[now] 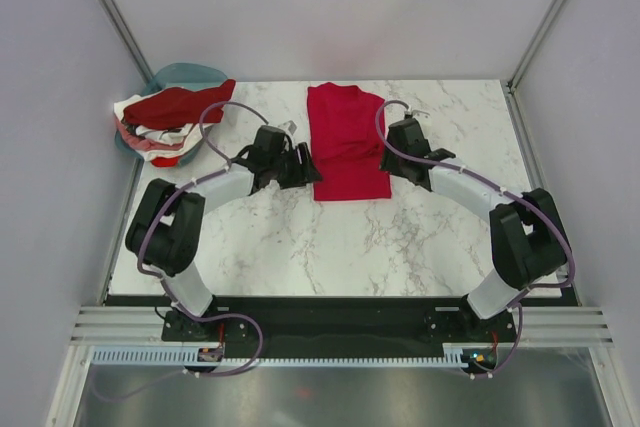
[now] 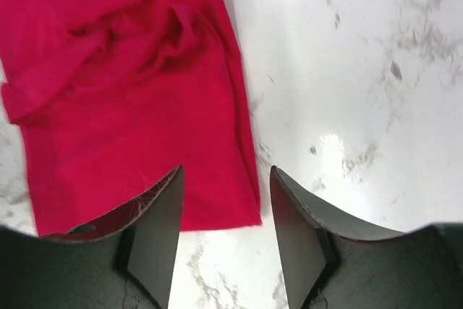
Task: Fold and stack the t-shirts
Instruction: Fold the tshirt
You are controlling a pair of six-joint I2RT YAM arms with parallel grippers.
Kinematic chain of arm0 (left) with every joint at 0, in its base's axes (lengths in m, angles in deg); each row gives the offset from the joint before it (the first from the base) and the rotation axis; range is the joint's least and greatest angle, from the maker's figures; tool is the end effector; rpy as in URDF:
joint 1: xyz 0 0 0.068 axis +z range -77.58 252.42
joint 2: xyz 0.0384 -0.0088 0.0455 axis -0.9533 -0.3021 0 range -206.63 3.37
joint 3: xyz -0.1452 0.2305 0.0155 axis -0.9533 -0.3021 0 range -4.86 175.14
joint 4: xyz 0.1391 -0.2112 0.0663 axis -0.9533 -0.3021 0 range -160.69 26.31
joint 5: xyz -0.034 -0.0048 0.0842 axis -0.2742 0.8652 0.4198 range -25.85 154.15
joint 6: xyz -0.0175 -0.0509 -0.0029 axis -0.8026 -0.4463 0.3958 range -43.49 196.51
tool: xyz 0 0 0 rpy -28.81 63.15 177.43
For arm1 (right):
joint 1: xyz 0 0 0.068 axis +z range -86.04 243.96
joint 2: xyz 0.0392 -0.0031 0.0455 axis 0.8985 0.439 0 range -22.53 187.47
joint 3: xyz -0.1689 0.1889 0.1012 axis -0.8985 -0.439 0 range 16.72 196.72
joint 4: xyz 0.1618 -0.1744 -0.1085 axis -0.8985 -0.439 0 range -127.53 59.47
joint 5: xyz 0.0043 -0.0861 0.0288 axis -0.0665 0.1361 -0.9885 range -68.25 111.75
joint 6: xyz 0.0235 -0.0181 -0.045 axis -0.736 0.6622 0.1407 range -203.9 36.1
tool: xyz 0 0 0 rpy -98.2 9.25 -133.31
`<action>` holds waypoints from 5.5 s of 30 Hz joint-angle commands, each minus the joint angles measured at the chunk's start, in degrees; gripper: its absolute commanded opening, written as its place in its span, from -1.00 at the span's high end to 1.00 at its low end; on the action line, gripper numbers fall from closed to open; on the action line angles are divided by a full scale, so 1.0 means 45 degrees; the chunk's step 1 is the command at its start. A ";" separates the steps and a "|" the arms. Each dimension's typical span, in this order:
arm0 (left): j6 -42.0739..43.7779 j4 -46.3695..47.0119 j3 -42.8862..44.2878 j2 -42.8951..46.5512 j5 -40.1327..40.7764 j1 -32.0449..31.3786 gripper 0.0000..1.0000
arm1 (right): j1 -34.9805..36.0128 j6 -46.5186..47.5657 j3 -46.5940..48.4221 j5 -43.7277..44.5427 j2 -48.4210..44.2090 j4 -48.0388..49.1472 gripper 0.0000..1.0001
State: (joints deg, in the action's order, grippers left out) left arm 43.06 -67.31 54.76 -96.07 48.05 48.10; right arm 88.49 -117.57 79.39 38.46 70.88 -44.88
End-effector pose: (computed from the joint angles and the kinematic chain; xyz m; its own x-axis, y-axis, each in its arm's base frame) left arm 0.3318 -0.1606 0.1887 -0.8420 -0.2007 -0.5008 0.1378 0.8175 -0.5593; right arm 0.3257 0.1373 0.2269 -0.6543 0.2850 -0.7005 0.1798 0.9583 0.2220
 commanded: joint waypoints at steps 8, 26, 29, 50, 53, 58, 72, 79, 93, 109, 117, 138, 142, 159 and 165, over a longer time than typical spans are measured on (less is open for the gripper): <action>-0.0906 0.1116 -0.2504 0.1433 0.0999 -0.0612 -0.40 | -0.0042 -0.0311 -0.2244 -0.1072 -0.0326 0.0763 -0.32; -0.0887 0.1195 -0.1900 -0.0285 0.0764 -0.0807 -0.27 | -0.0140 -0.0076 -0.2229 -0.2306 0.0941 0.1685 0.04; -0.0848 0.1136 -0.1842 -0.0305 0.1017 -0.0807 -0.26 | -0.0159 0.0021 -0.2034 -0.2443 0.1254 0.1704 0.19; -0.0691 0.0003 -0.0299 -0.2160 0.0805 -0.0788 0.96 | -0.0198 0.0216 -0.2072 -0.2971 0.0982 0.1919 0.81; -0.0769 0.0470 -0.0746 -0.1443 0.0764 -0.0788 0.96 | -0.0179 0.0197 -0.2092 -0.3186 0.0806 0.1919 0.99; -0.0594 0.0647 -0.1703 -0.0014 0.1526 -0.0807 0.96 | -0.0198 0.0100 -0.2384 -0.3516 0.0045 0.1938 1.00; -0.0691 -0.0034 -0.0869 0.1919 0.0667 -0.0788 0.96 | -0.0198 0.0060 -0.2270 -0.4046 -0.1732 0.2116 1.00; -0.0594 -0.2769 0.1361 0.3366 0.0980 -0.0769 0.96 | -0.0179 0.0315 0.0720 -0.4180 -0.2514 -0.0326 1.00; -0.0652 -0.2927 -0.2207 0.6352 0.0003 -0.0885 0.96 | -0.0140 0.0002 -0.2091 -0.5548 -0.4973 -0.0385 1.00; -0.1356 -0.3199 -0.4148 0.9619 -0.0485 -0.1550 0.95 | 0.0017 -0.0018 -0.2913 -0.6429 -0.7496 -0.1537 1.00; -0.1336 -0.3706 -0.2390 0.7861 -0.0349 -0.1432 0.95 | 0.0017 0.0216 -0.1625 -0.5121 -0.6266 -0.1518 1.00; -0.0438 -0.4509 0.1907 0.3291 -0.1265 0.0715 0.95 | -0.0257 0.0880 0.3588 -0.3264 -0.0623 -0.0581 1.00; -0.0262 -0.4509 0.3251 0.1749 -0.1832 0.1261 0.95 | -0.0431 0.0900 0.4389 -0.3420 0.0839 -0.0075 0.99; -0.0631 -0.3558 0.6602 -0.3296 -0.0350 0.2239 -0.99 | -0.1135 0.1428 0.5431 -0.3187 0.4421 0.1998 -0.84; -0.1121 -0.0505 0.2067 -0.1049 -0.0289 0.2220 -0.95 | -0.1116 0.1271 0.3751 -0.3206 0.3970 0.2211 -0.70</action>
State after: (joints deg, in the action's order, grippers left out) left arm 39.34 -78.94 67.76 -106.23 45.49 58.18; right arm 83.51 -112.26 99.15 22.79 92.49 -38.48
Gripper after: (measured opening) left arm 0.981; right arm 0.864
